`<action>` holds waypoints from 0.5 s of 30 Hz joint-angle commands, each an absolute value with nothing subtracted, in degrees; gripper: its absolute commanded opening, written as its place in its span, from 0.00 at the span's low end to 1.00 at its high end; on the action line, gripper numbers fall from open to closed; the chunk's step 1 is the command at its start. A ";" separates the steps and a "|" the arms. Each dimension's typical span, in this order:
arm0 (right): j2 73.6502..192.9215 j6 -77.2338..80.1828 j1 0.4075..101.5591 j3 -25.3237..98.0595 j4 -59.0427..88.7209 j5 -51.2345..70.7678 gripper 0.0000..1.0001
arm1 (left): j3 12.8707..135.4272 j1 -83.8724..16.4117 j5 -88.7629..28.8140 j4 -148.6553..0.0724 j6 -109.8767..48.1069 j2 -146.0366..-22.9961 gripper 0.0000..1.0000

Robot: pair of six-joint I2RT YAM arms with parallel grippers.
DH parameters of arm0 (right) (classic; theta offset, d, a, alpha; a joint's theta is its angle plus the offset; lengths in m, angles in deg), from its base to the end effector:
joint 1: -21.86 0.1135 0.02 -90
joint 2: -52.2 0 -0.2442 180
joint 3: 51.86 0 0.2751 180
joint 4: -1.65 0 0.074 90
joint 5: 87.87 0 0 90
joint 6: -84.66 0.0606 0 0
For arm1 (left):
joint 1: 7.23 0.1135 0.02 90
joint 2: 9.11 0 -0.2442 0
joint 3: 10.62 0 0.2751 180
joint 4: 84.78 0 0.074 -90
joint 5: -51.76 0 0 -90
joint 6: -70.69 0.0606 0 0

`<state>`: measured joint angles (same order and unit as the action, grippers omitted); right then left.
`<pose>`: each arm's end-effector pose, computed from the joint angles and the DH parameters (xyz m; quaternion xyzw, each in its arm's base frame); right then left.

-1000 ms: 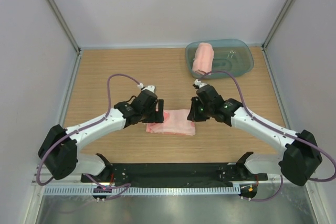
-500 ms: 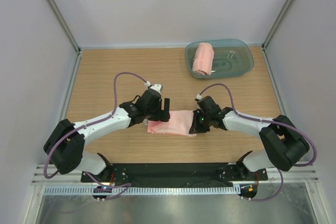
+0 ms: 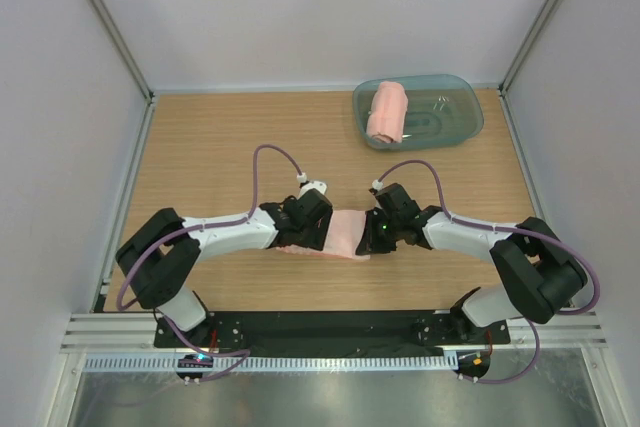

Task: Roll the towels
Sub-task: Fold the towel

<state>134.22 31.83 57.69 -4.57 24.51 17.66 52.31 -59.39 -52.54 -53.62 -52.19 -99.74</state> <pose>0.2201 0.1789 0.0868 -0.0266 0.9518 0.2688 0.1451 0.2173 -0.2553 0.1162 0.1271 0.9479 -0.0916 0.2773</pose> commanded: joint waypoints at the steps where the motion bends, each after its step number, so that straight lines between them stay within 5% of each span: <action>1: 135.09 31.84 57.89 -5.78 24.79 17.42 0.01 | 55.94 -59.17 -65.20 -47.34 -54.54 -101.04 0.71; 15: 133.33 30.34 57.80 -4.82 27.86 17.85 0.01 | 56.30 -51.62 -71.63 -39.85 -57.53 -95.78 0.71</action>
<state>134.07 31.85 57.69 -5.05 23.89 18.05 55.85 -51.46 -67.97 -41.90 -55.75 -99.94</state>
